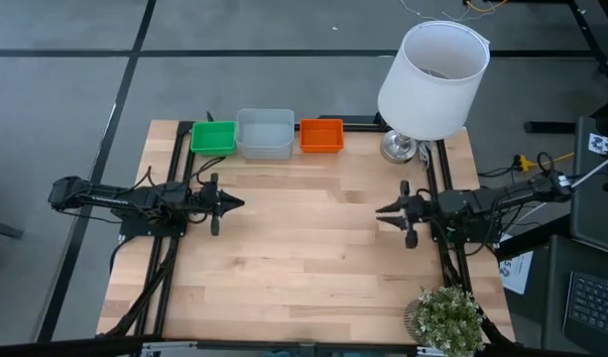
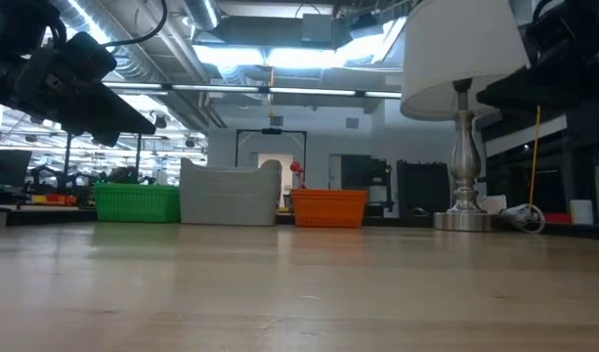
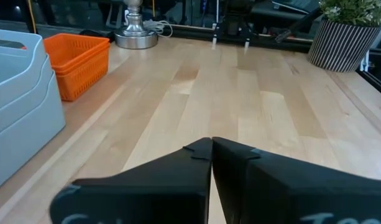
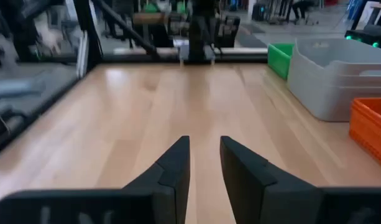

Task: Stack baskets by color
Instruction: Return to Home Position

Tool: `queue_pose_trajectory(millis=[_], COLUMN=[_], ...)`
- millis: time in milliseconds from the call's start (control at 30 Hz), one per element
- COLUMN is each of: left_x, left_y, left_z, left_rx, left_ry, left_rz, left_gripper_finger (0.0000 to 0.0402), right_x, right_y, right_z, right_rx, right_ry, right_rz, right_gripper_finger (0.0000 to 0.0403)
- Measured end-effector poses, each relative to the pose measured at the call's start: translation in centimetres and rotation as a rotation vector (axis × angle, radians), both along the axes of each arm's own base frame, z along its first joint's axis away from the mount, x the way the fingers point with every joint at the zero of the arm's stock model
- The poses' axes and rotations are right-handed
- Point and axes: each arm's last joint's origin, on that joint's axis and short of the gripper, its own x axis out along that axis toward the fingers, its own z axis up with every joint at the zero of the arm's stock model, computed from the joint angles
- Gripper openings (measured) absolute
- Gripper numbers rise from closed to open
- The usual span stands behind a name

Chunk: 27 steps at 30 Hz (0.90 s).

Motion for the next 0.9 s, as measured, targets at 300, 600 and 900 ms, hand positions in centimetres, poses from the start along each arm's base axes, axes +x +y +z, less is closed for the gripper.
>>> queue_pose_trajectory(millis=[300,600,900], left_x=[0.0,0.0,0.0], left_y=[0.0,0.0,0.0], left_z=[0.0,0.0,0.0], left_rx=[0.0,0.0,0.0], left_ry=[0.0,-0.001,0.0], left_rz=[0.0,0.0,0.0], left_gripper_finger=[0.0008,0.0013,0.0001], right_x=[-0.3,-0.4,-0.5], right_y=[-0.1,-0.4,-0.2], right_z=[-1.5,-2.3,-3.2], right_rx=[-0.024,-0.135,-0.049], right_ry=[-0.055,-0.046,0.046], right_rz=[0.004,-0.032,0.091], right_gripper_finger=[0.009,0.009,0.009])
